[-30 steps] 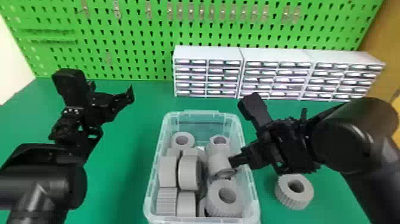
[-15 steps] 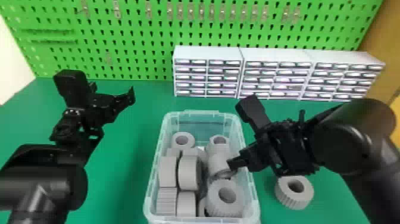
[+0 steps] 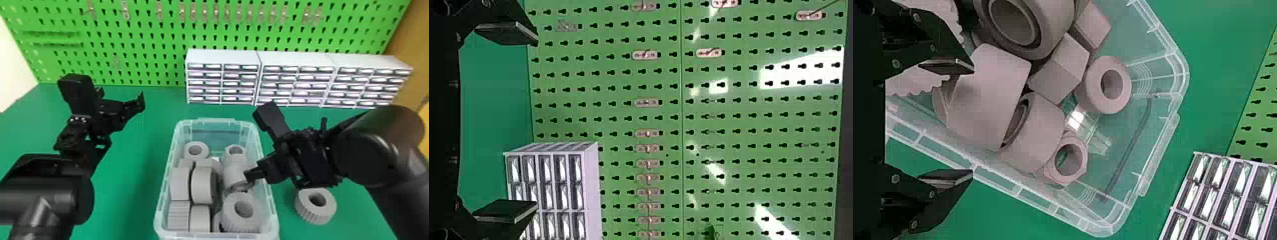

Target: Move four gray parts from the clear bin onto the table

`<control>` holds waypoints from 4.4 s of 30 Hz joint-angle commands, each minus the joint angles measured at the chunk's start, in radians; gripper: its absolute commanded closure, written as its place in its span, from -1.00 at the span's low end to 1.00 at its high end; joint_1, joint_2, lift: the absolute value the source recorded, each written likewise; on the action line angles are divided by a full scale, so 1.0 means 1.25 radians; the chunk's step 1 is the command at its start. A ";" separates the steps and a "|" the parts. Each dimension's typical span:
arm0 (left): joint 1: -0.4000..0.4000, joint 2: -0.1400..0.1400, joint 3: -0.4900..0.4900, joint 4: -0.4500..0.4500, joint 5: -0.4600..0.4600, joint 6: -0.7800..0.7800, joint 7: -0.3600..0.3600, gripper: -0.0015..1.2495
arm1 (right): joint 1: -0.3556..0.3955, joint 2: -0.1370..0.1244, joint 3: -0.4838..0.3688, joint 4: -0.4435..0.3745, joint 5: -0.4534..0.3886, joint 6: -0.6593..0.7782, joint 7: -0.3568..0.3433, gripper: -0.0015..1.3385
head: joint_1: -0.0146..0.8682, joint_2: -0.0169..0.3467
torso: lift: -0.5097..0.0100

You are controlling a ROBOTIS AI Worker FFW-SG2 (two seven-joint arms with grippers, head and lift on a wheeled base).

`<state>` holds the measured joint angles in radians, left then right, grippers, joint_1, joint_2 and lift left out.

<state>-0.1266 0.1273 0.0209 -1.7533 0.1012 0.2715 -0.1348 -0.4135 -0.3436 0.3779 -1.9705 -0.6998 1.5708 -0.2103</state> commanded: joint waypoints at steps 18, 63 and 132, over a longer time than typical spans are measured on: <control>-0.012 -0.002 -0.007 0.001 0.000 0.000 0.001 -0.81 | -0.042 0.011 0.073 0.023 0.057 0.001 0.000 -0.23 | 0.59 -0.76 | 0.77; -0.009 -0.005 -0.012 0.002 0.006 0.000 0.001 -0.81 | -0.120 0.022 0.131 0.088 -0.012 0.001 0.000 -0.22 | 0.59 -0.76 | 0.77; 0.004 -0.005 0.005 0.001 0.016 0.000 0.000 -0.82 | -0.056 0.107 0.038 0.139 0.501 -0.094 0.096 -0.22 | 0.59 -0.76 | 0.77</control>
<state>-0.1261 0.1212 0.0268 -1.7520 0.1209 0.2715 -0.1350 -0.4874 -0.2052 0.4469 -1.7875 -0.1128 1.4810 -0.0965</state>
